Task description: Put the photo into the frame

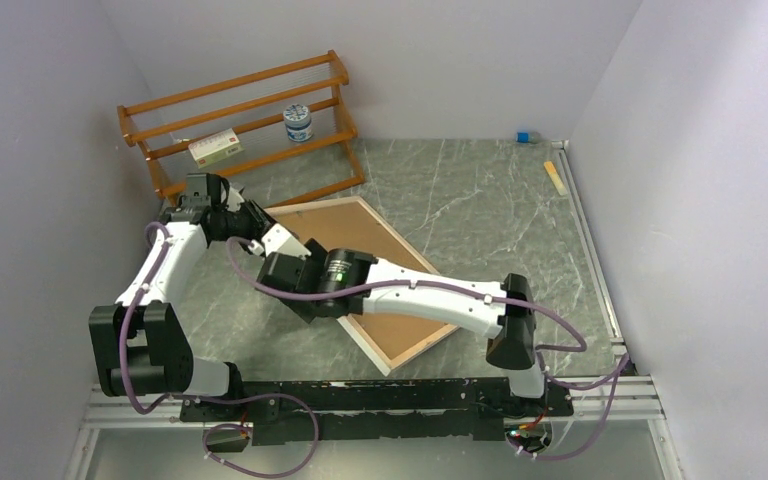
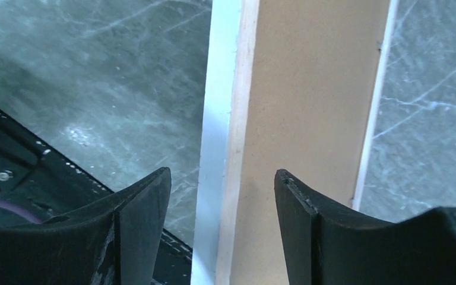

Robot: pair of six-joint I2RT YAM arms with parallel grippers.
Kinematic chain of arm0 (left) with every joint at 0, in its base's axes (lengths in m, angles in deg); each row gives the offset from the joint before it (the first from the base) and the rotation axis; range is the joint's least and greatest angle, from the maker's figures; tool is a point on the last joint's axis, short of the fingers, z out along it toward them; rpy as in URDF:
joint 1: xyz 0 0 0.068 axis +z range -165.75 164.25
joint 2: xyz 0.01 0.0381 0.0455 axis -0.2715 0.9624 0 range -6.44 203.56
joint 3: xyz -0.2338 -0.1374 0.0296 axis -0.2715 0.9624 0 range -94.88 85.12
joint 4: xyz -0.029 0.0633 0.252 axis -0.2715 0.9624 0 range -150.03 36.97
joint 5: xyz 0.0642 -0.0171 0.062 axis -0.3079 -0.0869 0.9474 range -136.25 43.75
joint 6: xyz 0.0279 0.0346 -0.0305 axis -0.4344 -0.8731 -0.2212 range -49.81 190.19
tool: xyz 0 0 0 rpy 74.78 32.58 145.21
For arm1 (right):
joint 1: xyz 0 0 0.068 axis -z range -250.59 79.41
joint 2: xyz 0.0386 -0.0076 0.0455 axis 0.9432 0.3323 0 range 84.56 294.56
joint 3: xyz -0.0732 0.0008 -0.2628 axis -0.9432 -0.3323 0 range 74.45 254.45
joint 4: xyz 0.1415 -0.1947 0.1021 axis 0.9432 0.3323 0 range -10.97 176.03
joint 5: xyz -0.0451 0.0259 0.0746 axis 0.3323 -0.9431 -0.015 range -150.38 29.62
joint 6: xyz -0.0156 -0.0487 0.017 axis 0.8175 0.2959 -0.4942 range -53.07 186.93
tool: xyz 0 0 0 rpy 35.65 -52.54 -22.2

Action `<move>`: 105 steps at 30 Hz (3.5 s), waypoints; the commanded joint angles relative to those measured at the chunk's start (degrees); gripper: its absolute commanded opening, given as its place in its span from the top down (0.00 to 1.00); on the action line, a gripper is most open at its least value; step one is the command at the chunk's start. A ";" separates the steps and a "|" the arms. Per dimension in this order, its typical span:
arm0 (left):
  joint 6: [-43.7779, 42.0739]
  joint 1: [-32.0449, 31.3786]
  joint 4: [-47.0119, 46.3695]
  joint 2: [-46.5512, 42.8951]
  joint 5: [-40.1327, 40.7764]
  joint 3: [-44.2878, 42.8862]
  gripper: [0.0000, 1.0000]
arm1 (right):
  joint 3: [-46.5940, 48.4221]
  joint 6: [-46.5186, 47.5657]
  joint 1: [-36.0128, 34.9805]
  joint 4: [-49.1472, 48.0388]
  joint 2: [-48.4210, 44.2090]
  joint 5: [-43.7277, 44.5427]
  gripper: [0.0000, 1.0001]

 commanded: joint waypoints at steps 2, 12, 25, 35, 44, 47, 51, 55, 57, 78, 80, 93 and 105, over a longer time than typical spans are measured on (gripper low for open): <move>2.55 0.22 5.38 -1.75 -1.68 -4.34 0.97 | 4.09 2.11 -2.34 5.86 3.03 10.11 0.33; 2.10 0.22 8.32 -2.56 -2.64 -6.45 0.97 | 10.71 5.77 -4.65 10.09 9.92 24.16 0.65; -3.73 0.66 17.70 -3.51 5.74 -22.56 0.27 | 19.02 11.69 -4.86 10.53 4.20 23.88 1.00; -9.71 0.90 28.79 -3.49 23.39 -45.01 0.06 | 16.20 11.68 -1.02 3.87 -7.57 9.49 1.00; -9.62 0.93 29.55 -7.42 30.36 -45.85 0.06 | 7.74 5.40 9.73 -2.99 -16.31 -11.11 1.00; -9.77 0.93 29.72 -8.51 31.59 -44.14 0.06 | 3.14 4.77 14.63 -6.77 -19.26 -19.03 1.00; -10.42 0.93 29.99 -8.78 32.44 -43.68 0.06 | -0.34 5.17 21.38 -8.81 -21.10 -28.71 1.00; -11.00 0.93 28.54 -9.04 30.50 -40.07 0.06 | -4.58 7.17 29.84 -10.92 -22.46 -42.55 1.00; -11.22 0.93 27.23 -9.16 29.32 -36.99 0.06 | -7.09 7.85 34.88 -11.65 -22.35 -52.92 1.00; -20.36 0.94 3.20 0.28 17.89 -13.33 0.07 | -1.73 23.09 58.90 -7.05 2.60 -91.31 0.83; -21.21 0.86 0.83 1.70 16.28 -12.58 0.07 | -1.00 23.87 58.83 -6.22 5.35 -92.39 0.83; -24.78 0.93 -3.58 12.81 19.90 -11.16 0.07 | 5.13 31.48 58.90 -1.25 21.94 -99.48 0.72; -26.27 0.91 -8.15 20.52 20.21 -6.25 0.08 | 5.65 36.20 58.90 -0.78 28.59 -98.72 0.43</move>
